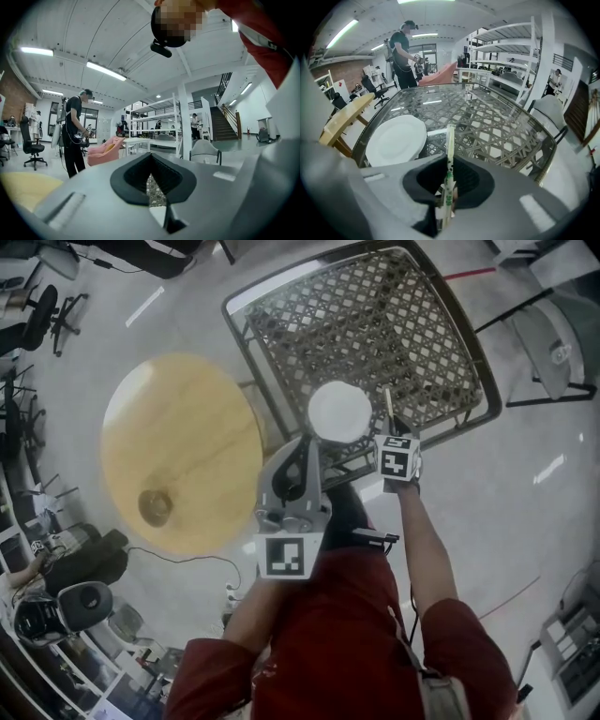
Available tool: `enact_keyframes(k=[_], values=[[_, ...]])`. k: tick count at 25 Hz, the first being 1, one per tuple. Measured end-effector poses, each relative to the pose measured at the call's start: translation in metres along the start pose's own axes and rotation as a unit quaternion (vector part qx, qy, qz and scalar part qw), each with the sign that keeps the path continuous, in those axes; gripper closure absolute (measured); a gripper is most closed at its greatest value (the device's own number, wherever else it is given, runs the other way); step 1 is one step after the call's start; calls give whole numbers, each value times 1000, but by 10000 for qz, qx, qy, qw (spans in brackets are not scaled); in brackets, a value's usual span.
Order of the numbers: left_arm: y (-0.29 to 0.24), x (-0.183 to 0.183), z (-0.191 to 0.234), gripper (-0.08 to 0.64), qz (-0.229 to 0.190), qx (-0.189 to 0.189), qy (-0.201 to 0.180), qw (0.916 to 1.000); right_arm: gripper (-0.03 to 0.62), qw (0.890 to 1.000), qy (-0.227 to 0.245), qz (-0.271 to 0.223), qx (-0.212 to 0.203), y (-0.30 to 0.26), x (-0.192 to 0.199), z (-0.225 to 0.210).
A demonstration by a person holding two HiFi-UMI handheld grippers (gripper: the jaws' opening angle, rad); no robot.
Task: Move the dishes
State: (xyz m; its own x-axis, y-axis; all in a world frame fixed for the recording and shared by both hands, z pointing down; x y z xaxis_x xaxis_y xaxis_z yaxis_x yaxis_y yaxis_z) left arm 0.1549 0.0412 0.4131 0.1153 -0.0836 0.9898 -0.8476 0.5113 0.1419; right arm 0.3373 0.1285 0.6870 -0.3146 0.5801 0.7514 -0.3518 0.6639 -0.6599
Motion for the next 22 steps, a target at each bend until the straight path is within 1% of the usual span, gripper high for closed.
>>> enact_keyframes(k=[3,8,9,13,18,22], values=[[1,0,-1,552,-50,-36,36,10000,549,10000,-27,41,5,-1,-1,0],[4,3,-3,552,-18,-42,80,10000,545,9999,-116,95,-69,-1,1,-3],[5,2,-2,552,-29,-52,78,10000,522,9998,-129,94,-89,0,2,-3],[8,1,1,552,-58,-83,68,9999,505,9998,-116,97,-113,1,2,-4],[12,-1,3,552,-115,-152,119,9997,502,9999,-93,-106,-94,9,-8,-1],[15,-3,8,552,-138,-211,116,9996,502,9986,-149,-491,-100,22,-28,1]])
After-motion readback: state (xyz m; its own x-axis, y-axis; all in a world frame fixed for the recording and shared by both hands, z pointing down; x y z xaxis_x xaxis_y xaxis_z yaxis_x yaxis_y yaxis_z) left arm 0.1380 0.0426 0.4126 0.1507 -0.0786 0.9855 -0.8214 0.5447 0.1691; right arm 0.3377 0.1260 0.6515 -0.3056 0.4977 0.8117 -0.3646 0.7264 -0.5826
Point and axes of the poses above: the fingertips, and each gripper's own axes: y backward along the fingers, z to its left, x out of its underside, the point moved 4 cm from there along y, backward along the fingers, and after that the axes turned 15 degrees about -z, right-handed, at the moved point
